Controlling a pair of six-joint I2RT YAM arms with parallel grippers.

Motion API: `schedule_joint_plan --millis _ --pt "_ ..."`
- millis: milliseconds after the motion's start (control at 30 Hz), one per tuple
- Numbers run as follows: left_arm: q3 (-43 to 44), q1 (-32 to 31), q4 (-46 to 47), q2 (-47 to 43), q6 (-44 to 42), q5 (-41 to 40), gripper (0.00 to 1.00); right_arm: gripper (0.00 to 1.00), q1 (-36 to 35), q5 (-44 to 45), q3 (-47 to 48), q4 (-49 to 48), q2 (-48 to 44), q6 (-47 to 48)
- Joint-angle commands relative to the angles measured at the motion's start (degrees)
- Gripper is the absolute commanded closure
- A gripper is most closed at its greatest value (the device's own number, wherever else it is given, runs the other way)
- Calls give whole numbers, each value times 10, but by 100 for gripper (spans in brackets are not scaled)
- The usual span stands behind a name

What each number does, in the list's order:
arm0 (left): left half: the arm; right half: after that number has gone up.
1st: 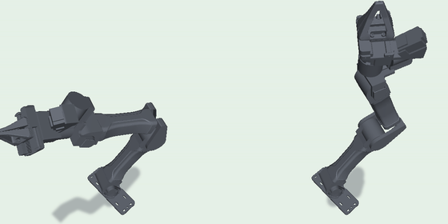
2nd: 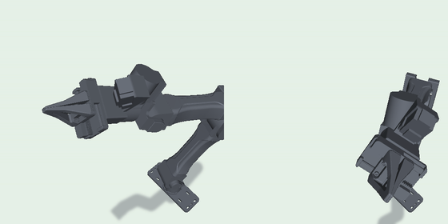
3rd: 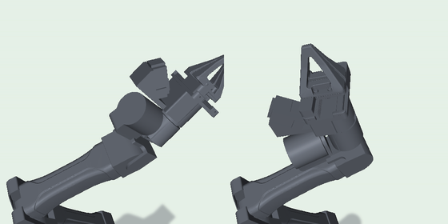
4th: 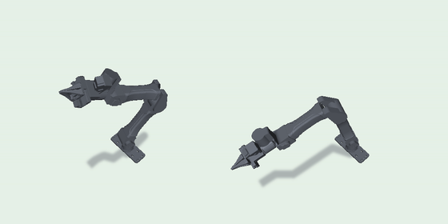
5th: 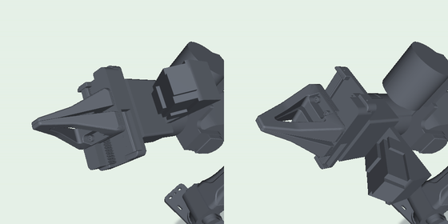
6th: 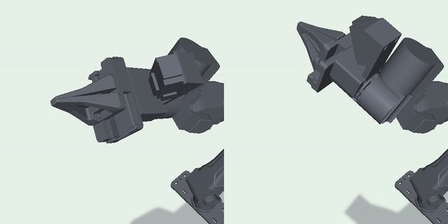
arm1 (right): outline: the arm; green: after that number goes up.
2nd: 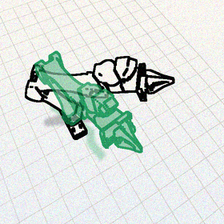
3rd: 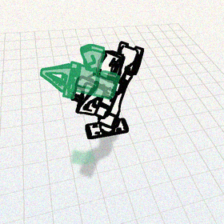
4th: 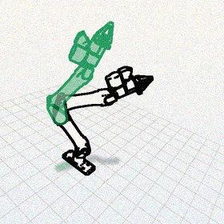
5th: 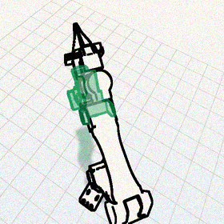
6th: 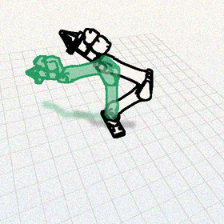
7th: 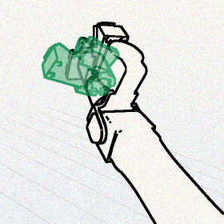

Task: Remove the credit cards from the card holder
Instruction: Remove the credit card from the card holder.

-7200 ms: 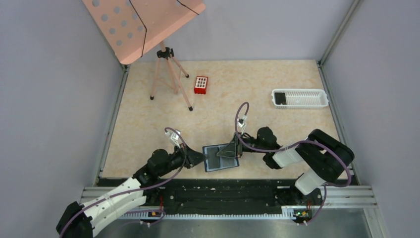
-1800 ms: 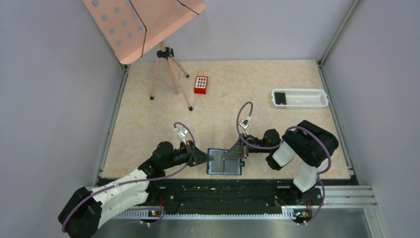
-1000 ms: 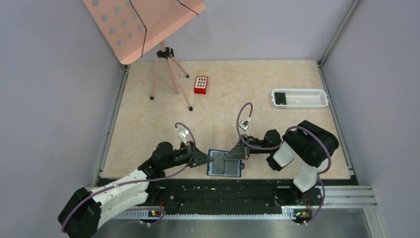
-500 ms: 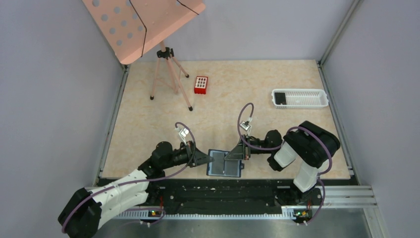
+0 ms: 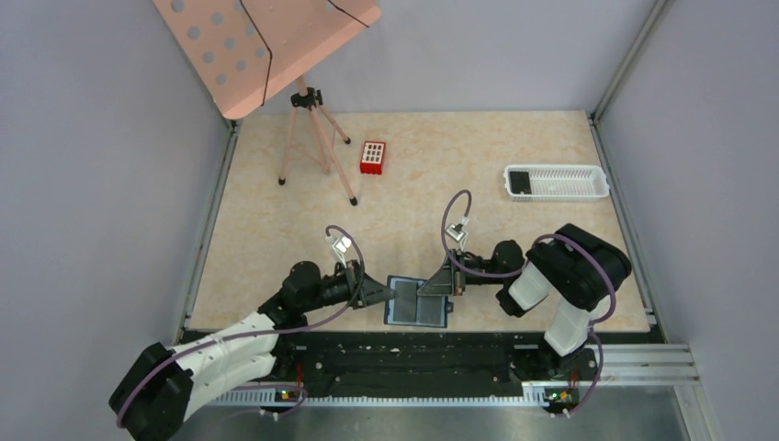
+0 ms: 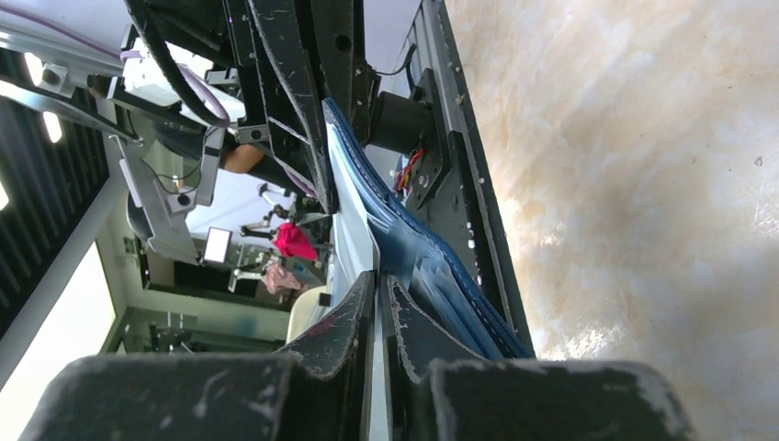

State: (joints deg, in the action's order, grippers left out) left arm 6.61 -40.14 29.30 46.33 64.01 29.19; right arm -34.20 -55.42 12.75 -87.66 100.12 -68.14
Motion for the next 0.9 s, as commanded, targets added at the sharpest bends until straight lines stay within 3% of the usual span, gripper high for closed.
schedule_joint_plan --millis 0,167,600,800,867 --pt "-3 3 88 9 15 11 100 89 7 -8 -2 -111 -2 9" --pt "2 3 108 28 19 18 100 82 -10 -3 5 -111 14 11" --pt "8 3 85 24 10 7 100 99 -17 -7 5 -110 -6 8" --pt "17 5 75 28 9 7 100 100 -18 -7 5 -111 -31 0" --pt "26 8 43 21 0 3 92 100 -16 0 1 -111 -36 1"
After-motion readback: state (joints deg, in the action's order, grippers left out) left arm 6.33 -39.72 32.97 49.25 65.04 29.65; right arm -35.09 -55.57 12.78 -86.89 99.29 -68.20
